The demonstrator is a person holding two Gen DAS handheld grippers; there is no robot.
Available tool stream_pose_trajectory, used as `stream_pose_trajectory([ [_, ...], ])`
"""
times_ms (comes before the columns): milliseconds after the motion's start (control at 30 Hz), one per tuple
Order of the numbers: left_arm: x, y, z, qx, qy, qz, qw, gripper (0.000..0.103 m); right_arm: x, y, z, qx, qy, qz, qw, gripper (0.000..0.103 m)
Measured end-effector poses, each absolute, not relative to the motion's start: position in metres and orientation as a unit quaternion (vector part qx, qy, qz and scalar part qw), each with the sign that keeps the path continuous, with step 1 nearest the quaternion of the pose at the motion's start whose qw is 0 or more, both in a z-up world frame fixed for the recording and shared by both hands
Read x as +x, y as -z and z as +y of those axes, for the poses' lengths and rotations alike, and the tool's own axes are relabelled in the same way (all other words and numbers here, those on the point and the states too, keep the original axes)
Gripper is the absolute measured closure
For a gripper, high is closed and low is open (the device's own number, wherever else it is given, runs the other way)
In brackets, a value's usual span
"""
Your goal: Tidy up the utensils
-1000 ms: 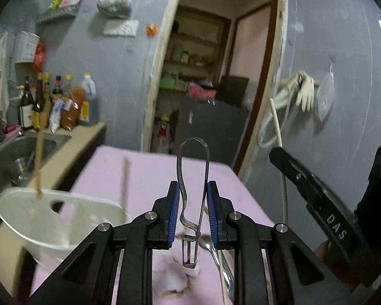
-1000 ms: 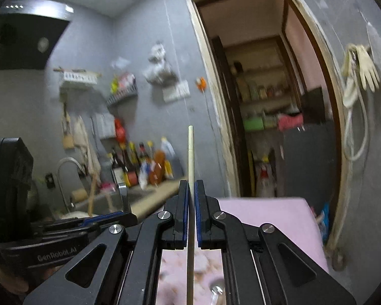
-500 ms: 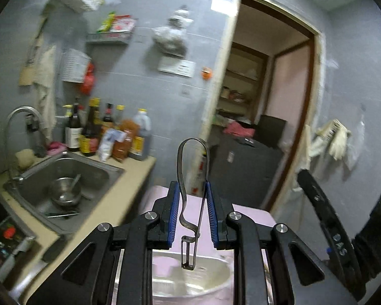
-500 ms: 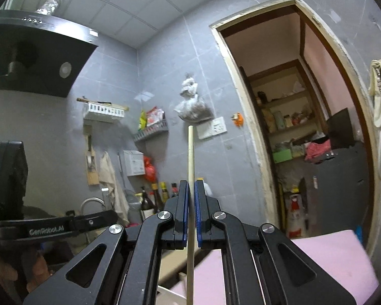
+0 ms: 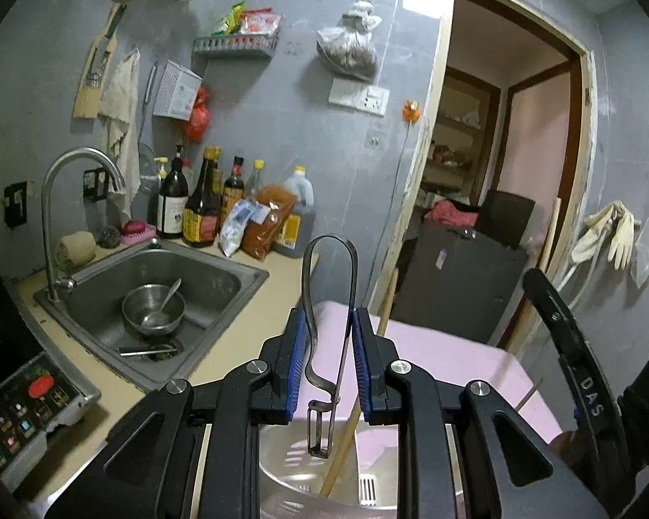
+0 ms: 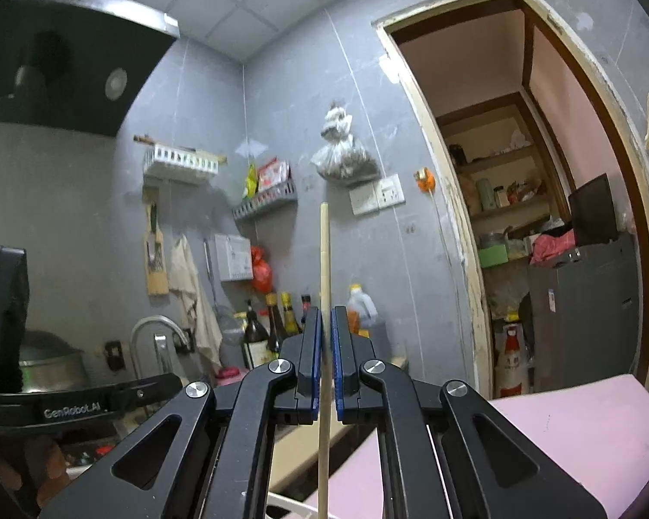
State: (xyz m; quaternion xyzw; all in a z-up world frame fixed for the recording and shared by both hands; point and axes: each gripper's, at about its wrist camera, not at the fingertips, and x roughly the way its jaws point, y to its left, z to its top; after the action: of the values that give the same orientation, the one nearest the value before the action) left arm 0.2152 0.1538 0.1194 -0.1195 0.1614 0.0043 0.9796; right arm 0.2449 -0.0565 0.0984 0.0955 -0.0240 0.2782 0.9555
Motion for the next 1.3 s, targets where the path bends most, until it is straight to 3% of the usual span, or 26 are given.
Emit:
stream_pose_trajectory([
  [600,0.226,-0.084,0.146,-0.136,0.019,0.220,0.966,0.083,0.245,-0.077,-0.042,0.016,-0.301,0.061,0.952,0.099],
  [733,0.217,-0.092,0.145,-0.138,0.012,0.200,0.970,0.063,0.240,-0.082,-0.047,0.016,-0.302,0.065,0.951,0.092],
  [867,0.212,-0.102,0.142,-0.137,0.010,0.185,0.973,0.060,0.236,-0.091,-0.058,0.025,-0.301,0.061,0.951,0.081],
  [933,0.210,-0.107,0.138,-0.134,0.011,0.177,0.975,0.051,0.231,-0.098,-0.066,0.026,-0.296,0.056,0.953,0.078],
  [1067,0.202,-0.116,0.125,-0.123,0.011,0.152,0.981,0.040,0.224,-0.108,-0.086,0.036,-0.284,0.043,0.957,0.057],
  [1200,0.196,-0.121,0.107,-0.111,0.014,0.136,0.984,0.023,0.213,-0.117,-0.116,0.046,-0.265,0.032,0.962,0.047],
  [1300,0.192,-0.125,0.091,-0.101,0.020,0.121,0.987,0.014,0.207,-0.122,-0.135,0.048,-0.253,0.029,0.966,0.033],
])
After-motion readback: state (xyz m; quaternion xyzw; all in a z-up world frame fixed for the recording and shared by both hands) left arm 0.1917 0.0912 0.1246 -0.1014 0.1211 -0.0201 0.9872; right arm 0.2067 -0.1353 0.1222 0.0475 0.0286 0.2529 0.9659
